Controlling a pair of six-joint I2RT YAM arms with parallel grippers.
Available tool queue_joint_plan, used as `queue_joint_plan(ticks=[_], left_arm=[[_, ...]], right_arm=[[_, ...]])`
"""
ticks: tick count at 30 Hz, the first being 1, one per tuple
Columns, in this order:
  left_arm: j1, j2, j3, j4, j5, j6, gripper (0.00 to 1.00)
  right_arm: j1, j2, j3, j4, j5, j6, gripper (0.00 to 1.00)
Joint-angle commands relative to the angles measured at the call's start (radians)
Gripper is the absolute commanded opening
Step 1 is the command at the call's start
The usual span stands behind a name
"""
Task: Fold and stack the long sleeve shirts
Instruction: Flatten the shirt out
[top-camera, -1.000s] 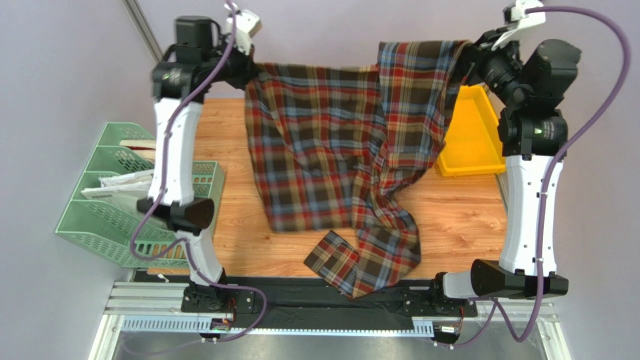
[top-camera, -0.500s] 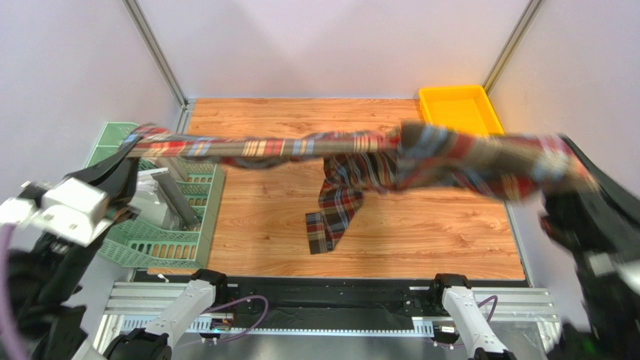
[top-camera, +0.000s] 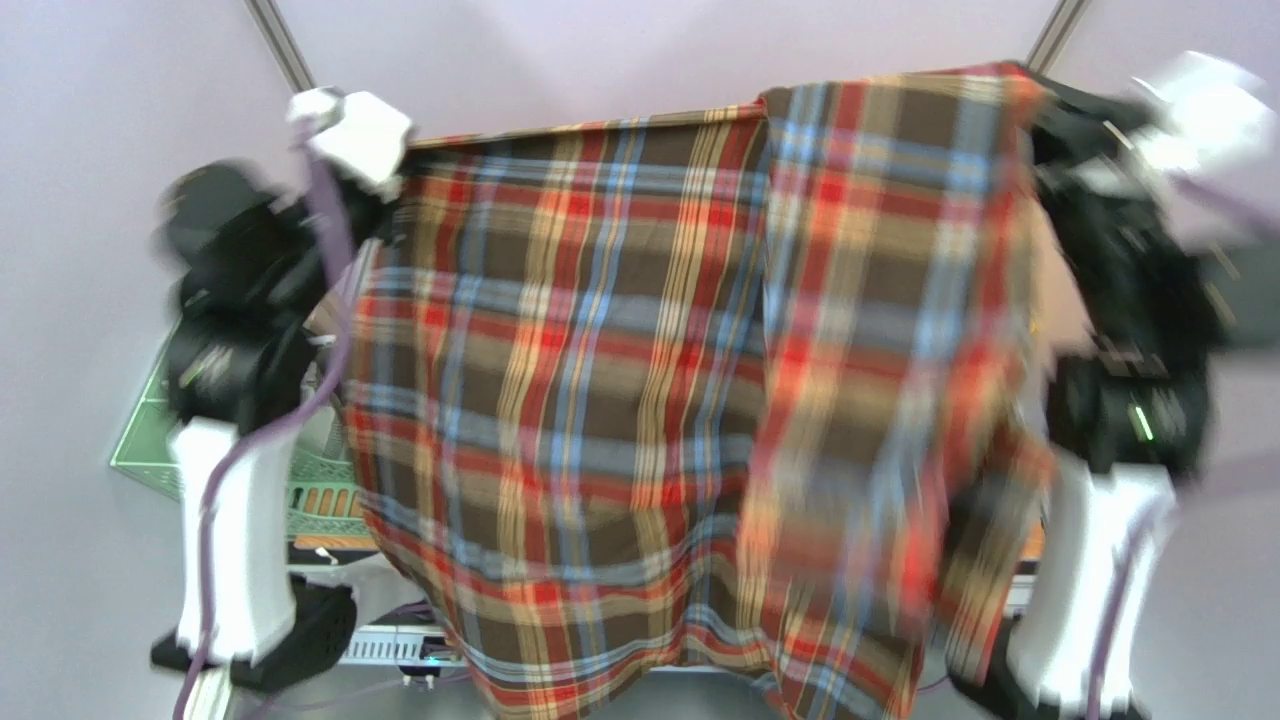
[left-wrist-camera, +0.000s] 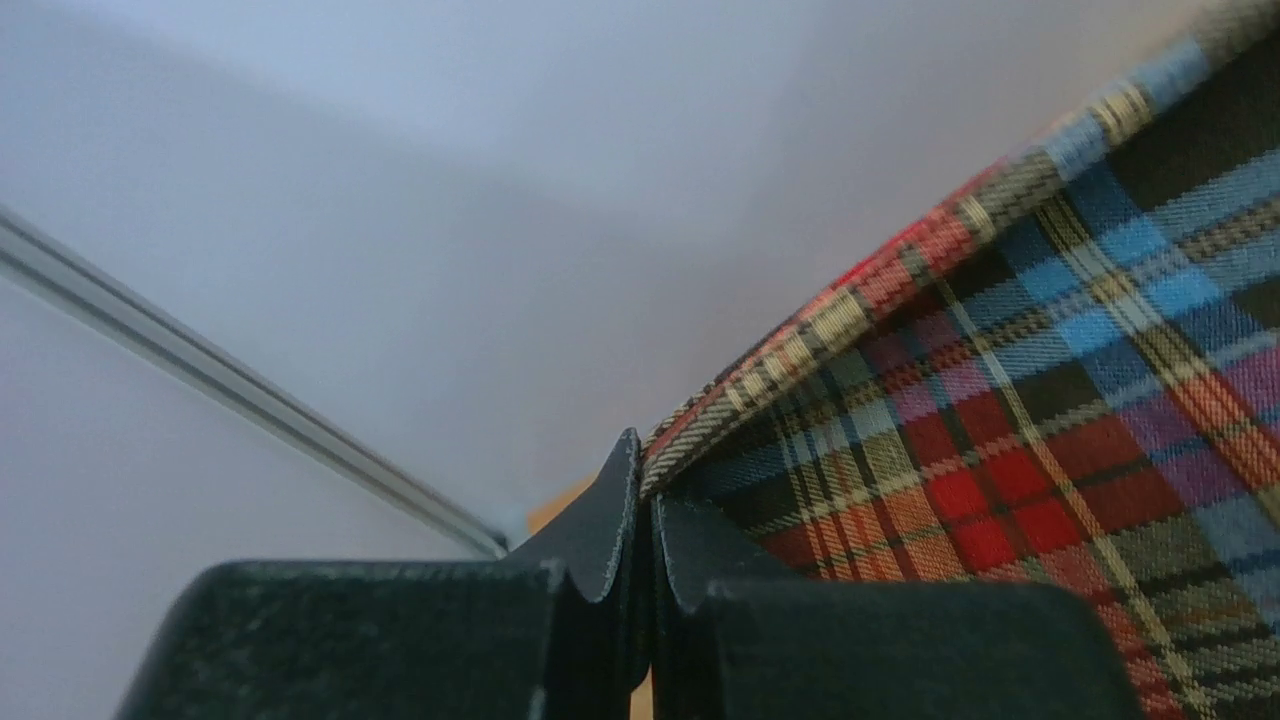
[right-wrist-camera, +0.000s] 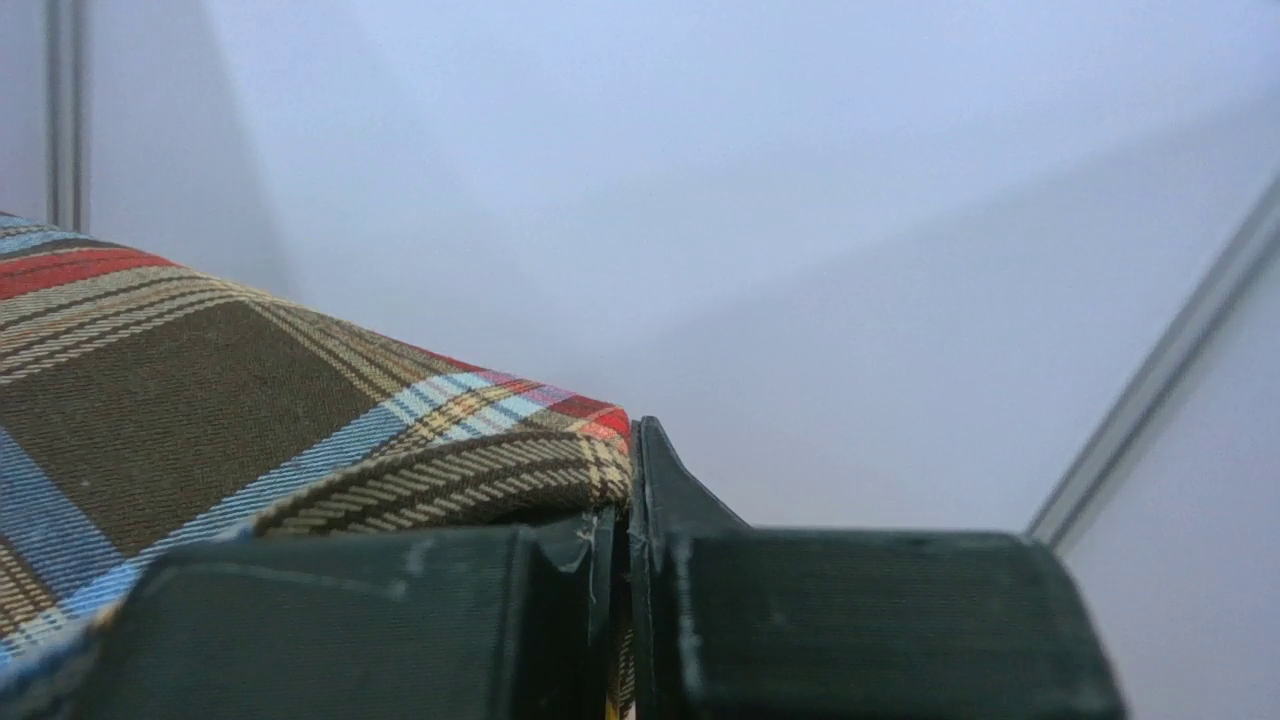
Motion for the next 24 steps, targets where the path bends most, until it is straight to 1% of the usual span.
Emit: queue_joint_plan(ticks=[1, 2, 3, 4, 6, 7, 8, 9, 10, 11, 12, 13, 14, 15, 16, 17, 18, 20, 21, 23, 24], left_arm=[[0.009, 0.141, -0.288, 0.128, -0.074, 0.085, 0.00], [0.009, 0.175, -0.318, 0.178, -0.076, 0.091, 0.00], [0.009, 0.210, -0.338, 0.196, -0.074, 0.095, 0.00], [0.009, 0.294, -0.357, 0.211, -0.073, 0.106, 0.00], [0.012, 0.391, -0.357, 0.272, -0.094, 0.108, 0.00], [0.020, 0.504, -0.320, 0.279, -0.088, 0.109, 0.00], [0.021, 0.562, -0.285, 0.280, -0.092, 0.115, 0.04], [0.023, 0.625, -0.239, 0.267, -0.103, 0.117, 0.13], [0.024, 0.746, -0.123, 0.207, -0.118, 0.118, 0.34], [0.026, 0.806, -0.042, 0.152, -0.134, 0.115, 0.38], [0.038, 0.859, 0.114, 0.094, -0.141, 0.097, 0.44], [0.044, 0.930, 0.178, -0.013, -0.132, 0.088, 0.78], [0.050, 0.949, 0.224, -0.054, -0.138, 0.079, 0.85], [0.063, 0.939, 0.235, -0.077, -0.137, 0.065, 0.86], [0.069, 0.915, 0.210, -0.086, -0.117, 0.059, 0.86], [0.072, 0.882, 0.168, -0.079, -0.108, 0.056, 0.86], [0.075, 0.803, 0.060, -0.064, -0.082, 0.056, 0.86], [0.075, 0.732, -0.033, -0.079, -0.010, 0.057, 0.85], [0.070, 0.673, -0.112, -0.097, 0.022, 0.053, 0.84], [0.063, 0.626, -0.185, -0.178, 0.119, 0.048, 0.80], [0.046, 0.590, -0.261, -0.204, 0.147, 0.051, 0.79]], right_arm=[[0.038, 0.236, -0.202, 0.021, 0.029, -0.060, 0.00], [0.064, 0.268, -0.224, 0.041, 0.031, -0.068, 0.00], [0.068, 0.300, -0.238, 0.071, 0.032, -0.081, 0.00], [0.101, 0.385, -0.250, 0.084, 0.038, -0.117, 0.00], [0.127, 0.485, -0.238, 0.111, 0.062, -0.135, 0.00], [0.135, 0.589, -0.215, 0.110, 0.072, -0.143, 0.00], [0.143, 0.659, -0.121, 0.090, 0.104, -0.166, 0.11], [0.149, 0.722, -0.059, 0.011, 0.124, -0.186, 0.19], [0.152, 0.854, 0.013, -0.046, 0.156, -0.203, 0.42], [0.157, 0.918, 0.207, -0.121, 0.230, -0.242, 0.51], [0.157, 0.972, 0.297, -0.290, 0.256, -0.262, 0.61], [0.152, 1.025, 0.386, -0.369, 0.276, -0.290, 1.00], [0.138, 1.070, 0.438, -0.442, 0.299, -0.328, 1.00], [0.129, 1.067, 0.458, -0.532, 0.298, -0.341, 1.00], [0.108, 1.052, 0.434, -0.562, 0.289, -0.348, 1.00], [0.098, 0.981, 0.392, -0.576, 0.272, -0.352, 1.00], [0.088, 0.937, 0.258, -0.571, 0.257, -0.358, 1.00], [0.083, 0.845, 0.128, -0.573, 0.235, -0.371, 0.99], [0.082, 0.769, 0.032, -0.592, 0.218, -0.388, 0.99], [0.083, 0.707, -0.046, -0.672, 0.177, -0.387, 0.94], [0.085, 0.676, -0.073, -0.704, 0.161, -0.385, 0.91]])
